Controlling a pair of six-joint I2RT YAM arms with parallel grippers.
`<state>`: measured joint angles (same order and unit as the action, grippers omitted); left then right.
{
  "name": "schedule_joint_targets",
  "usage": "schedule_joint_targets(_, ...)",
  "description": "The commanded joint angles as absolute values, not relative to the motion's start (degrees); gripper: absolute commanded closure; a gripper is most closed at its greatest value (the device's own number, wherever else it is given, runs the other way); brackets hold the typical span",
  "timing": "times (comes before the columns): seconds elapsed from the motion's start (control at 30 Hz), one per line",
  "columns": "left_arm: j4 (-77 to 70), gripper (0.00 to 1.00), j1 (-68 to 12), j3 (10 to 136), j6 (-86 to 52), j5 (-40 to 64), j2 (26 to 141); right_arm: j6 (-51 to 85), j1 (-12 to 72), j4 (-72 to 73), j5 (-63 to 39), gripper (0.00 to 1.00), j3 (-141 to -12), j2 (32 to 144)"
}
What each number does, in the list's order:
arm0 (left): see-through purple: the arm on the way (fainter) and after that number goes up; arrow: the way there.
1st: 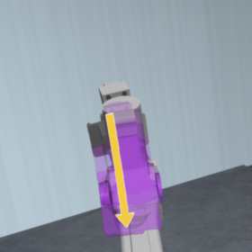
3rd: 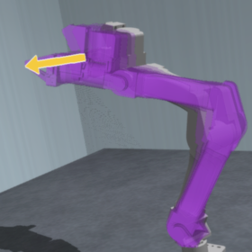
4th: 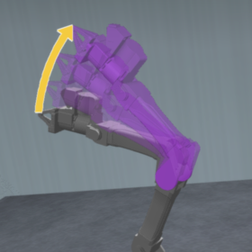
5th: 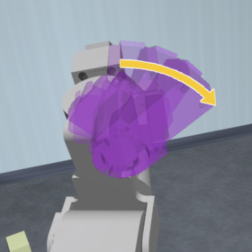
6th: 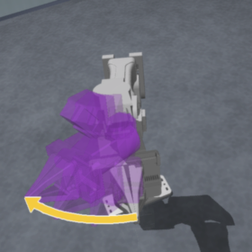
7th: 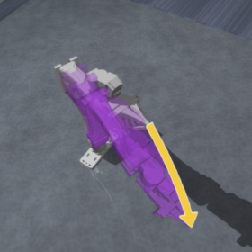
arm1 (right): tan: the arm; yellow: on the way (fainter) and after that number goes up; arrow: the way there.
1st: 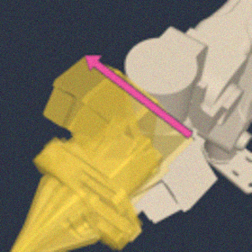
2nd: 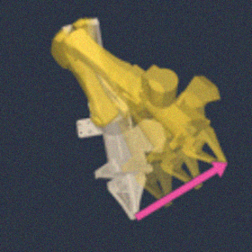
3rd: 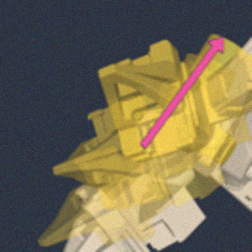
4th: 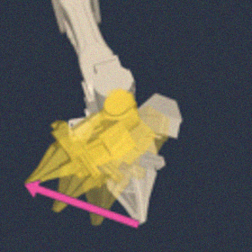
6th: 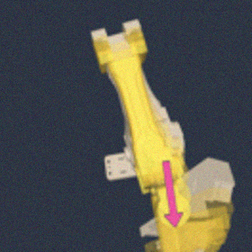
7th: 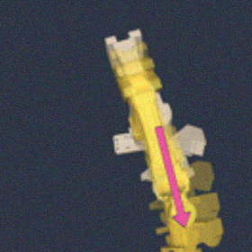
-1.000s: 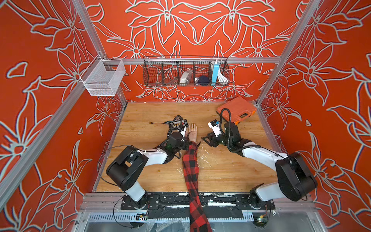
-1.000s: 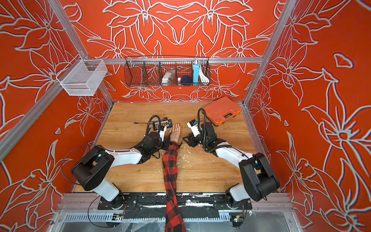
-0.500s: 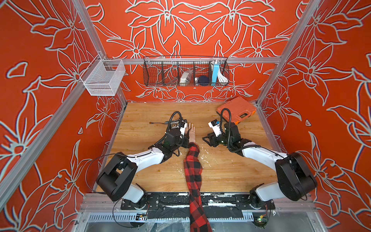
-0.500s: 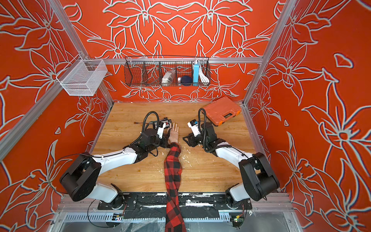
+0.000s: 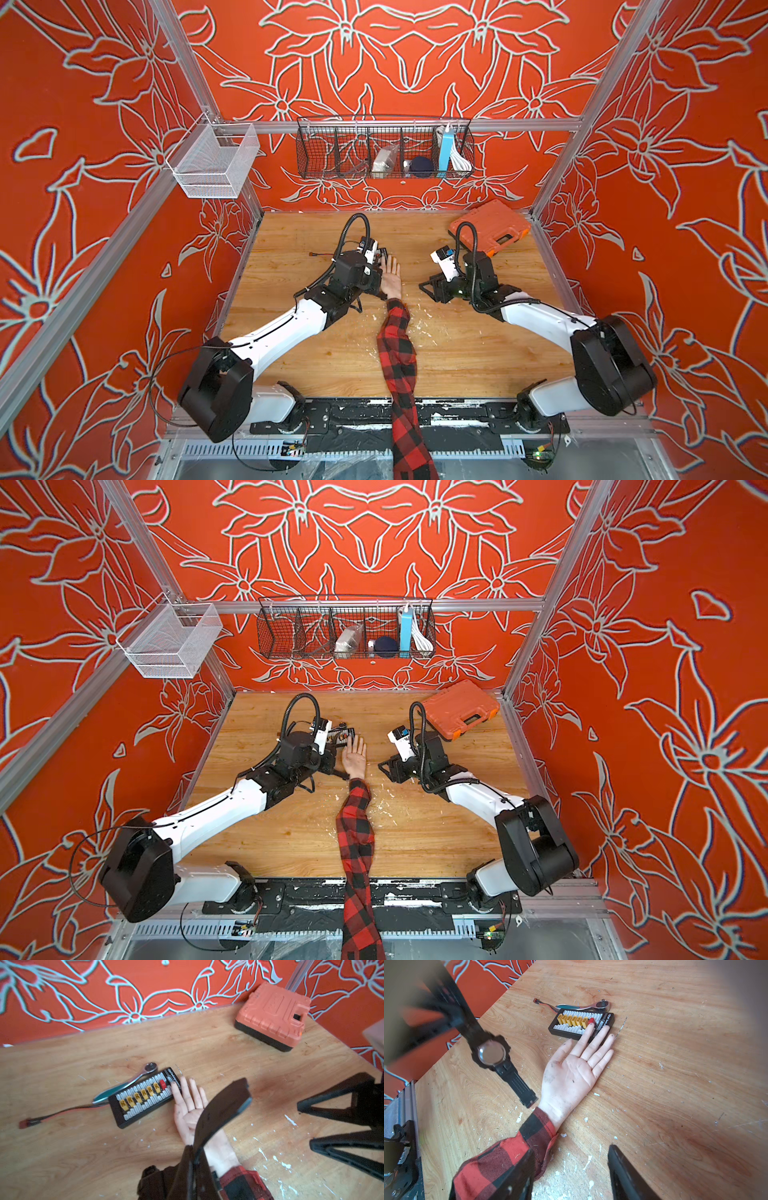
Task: Take off the watch
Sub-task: Take off the watch from the hand, then place the watch at the center of the board.
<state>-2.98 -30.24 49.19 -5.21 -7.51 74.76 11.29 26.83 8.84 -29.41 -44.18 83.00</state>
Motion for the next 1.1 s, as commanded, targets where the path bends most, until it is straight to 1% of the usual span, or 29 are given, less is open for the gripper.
schedule_joint_targets(0.0, 1.86, 1.0, -29.54, 50.24, -3.84, -9.09, 72.27, 10.87, 26.59, 7.25, -27.92, 0.41, -45.66, 82.19)
schedule_joint_targets(0.13, 5.77, 1.0, -26.87, 50.23, -6.62, -8.09, 69.84, 10.19, 26.47, 5.96, -26.02, 0.42, -45.74, 80.89)
schedule_joint_targets(0.27, 8.97, 1.0, -18.97, 48.29, -13.96, 0.17, 67.19, 9.21, 26.43, 4.65, -25.08, 0.42, -45.88, 79.82)
schedule_joint_targets(0.4, 10.7, 1.0, -11.95, 46.47, -19.05, 9.06, 67.48, 9.28, 26.37, 4.69, -25.01, 0.42, -45.73, 79.48)
schedule_joint_targets(0.47, 10.99, 1.0, -7.99, 45.78, -21.56, 15.29, 69.3, 9.47, 26.36, 4.77, -25.08, 0.41, -45.71, 79.45)
schedule_joint_targets(0.57, 10.81, 1.0, -3.75, 45.18, -23.87, 21.97, 72.96, 9.66, 26.31, 4.75, -24.71, 0.42, -45.73, 79.2)
schedule_joint_targets(0.7, 11.33, 1.0, -0.42, 45.44, -24.58, 26.0, 77.82, 9.53, 26.17, 4.19, -23.43, 0.41, -45.78, 78.54)
schedule_joint_targets(0.87, 12.82, 1.0, 2.19, 48.09, -24.12, 29.04, 86.2, 8.57, 25.84, 1.91, -18.2, 0.42, -46.4, 77.89)
schedule_joint_targets(0.9, 13.09, 0.98, 2.36, 48.65, -24.0, 28.73, 87.24, 8.31, 25.84, 1.41, -16.48, 0.41, -46.52, 77.74)
schedule_joint_targets(0.93, 13.02, 0.92, 2.56, 48.93, -23.89, 28.03, 88.0, 8.21, 25.69, 0.77, -14.29, 0.41, -46.67, 77.5)
schedule_joint_targets(1.0, 13.01, 0.75, 2.82, 49.11, -23.35, 25.12, 88.18, 7.84, 25.29, 0.04, -9.37, 0.39, -46.64, 76.9)
schedule_joint_targets(1.07, 13.33, 0.58, 2.91, 49.28, -22.33, 20.91, 87.43, 6.95, 24.84, -0.79, -2.95, 0.34, -46.41, 75.98)
